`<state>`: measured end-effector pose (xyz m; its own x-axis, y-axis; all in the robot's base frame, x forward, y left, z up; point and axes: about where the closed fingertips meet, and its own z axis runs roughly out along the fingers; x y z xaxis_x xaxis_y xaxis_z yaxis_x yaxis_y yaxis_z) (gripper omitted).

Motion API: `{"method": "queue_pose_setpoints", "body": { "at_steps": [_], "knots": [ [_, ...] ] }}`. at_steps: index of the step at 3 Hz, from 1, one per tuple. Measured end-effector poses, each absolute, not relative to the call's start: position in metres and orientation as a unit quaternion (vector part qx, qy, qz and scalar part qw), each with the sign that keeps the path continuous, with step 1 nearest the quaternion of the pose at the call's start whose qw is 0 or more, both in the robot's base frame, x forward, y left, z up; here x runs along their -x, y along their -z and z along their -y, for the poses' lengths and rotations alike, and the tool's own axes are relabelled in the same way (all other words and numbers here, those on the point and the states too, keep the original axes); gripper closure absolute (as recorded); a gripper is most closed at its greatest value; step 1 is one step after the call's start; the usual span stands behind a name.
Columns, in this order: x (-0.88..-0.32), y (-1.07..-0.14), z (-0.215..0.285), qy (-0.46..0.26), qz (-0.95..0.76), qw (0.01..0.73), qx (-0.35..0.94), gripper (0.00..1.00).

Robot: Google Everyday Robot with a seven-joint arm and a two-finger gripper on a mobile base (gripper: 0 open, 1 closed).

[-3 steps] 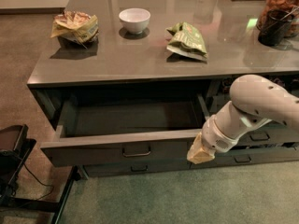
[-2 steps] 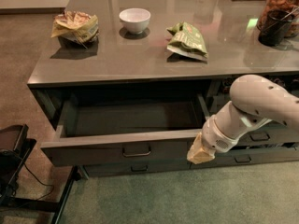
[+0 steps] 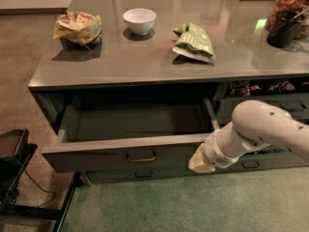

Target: Close top drawer

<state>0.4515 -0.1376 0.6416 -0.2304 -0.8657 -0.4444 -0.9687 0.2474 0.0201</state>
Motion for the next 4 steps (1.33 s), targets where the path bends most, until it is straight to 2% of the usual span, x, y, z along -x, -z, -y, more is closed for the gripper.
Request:
{"method": "queue_pose_setpoints", "body": {
  "at_steps": [1,4],
  "knots": [
    [-0.472,-0.645,0.135,-0.128,-0.773,0.208,0.586,1.00],
    [-0.470,-0.633,0.136,-0.095,-0.770,0.234,0.586,1.00]
  ]
}}
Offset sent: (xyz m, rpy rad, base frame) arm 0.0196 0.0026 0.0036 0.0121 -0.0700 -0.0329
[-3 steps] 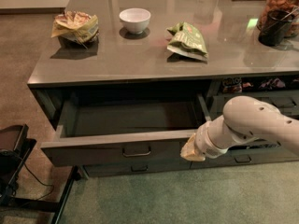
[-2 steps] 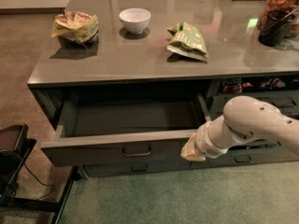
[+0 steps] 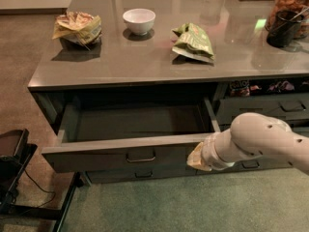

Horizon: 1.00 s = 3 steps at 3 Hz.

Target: Close top drawer

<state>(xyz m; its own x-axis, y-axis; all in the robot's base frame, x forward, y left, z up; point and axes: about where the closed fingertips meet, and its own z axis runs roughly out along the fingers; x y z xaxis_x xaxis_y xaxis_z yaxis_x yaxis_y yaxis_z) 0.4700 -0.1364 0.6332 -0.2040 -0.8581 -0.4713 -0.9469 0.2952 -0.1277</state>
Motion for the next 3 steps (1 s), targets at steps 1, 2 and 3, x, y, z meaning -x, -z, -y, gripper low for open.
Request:
{"method": "queue_pose_setpoints", "body": {
  "at_steps": [1,2,3],
  "knots": [
    [-0.476,-0.631,0.134,-0.074,-0.760,0.271,0.587,1.00],
    [-0.484,-0.631,0.133,-0.057,-0.747,0.308,0.586,1.00],
    [-0.502,-0.630,0.130,-0.043,-0.730,0.343,0.590,1.00]
  ]
}}
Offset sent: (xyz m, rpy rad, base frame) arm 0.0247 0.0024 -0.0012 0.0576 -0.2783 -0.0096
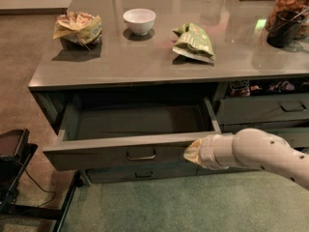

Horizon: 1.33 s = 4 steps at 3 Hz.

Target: Close top drawer

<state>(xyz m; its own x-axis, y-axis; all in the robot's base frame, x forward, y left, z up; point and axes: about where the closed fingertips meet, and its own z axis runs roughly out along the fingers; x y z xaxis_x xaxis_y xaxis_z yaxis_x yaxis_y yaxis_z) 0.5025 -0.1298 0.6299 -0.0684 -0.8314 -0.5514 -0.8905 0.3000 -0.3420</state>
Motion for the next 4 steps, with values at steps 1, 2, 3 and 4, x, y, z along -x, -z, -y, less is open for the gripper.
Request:
{"method": "queue_pose_setpoints", "body": {
  "at_steps": [1,2,3,4],
  "knots": [
    [-0.522,-0.626,0.126,-0.036,-0.717,0.366,0.592,1.00],
    [-0.542,-0.621,0.123,-0.035,-0.708,0.380,0.594,1.00],
    [-0.564,-0.617,0.117,-0.035,-0.699,0.387,0.600,1.00],
    [-0.588,-0.617,0.108,-0.033,-0.688,0.387,0.612,1.00]
  ]
}}
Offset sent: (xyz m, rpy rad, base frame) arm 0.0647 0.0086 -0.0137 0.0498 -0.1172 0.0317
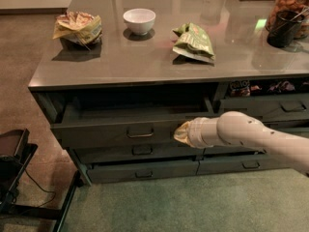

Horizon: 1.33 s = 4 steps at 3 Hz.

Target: Close top drawer

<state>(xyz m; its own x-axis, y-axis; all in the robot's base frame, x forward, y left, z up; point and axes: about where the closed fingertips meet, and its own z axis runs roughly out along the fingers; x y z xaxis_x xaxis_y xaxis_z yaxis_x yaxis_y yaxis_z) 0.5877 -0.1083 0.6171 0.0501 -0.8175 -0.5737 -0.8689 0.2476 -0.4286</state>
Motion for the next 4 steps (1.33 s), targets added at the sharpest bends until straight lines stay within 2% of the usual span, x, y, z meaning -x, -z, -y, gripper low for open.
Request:
{"method": "queue_pose_setpoints", "body": {
  "at_steps": [3,4],
  "knots": [
    [-0.656,-0.632,0.076,-0.024,-0.653,0.370,0.661,1.00],
    [-0.654,-0.631,0.075,-0.026,-0.653,0.368,0.661,1.00]
  ]
}}
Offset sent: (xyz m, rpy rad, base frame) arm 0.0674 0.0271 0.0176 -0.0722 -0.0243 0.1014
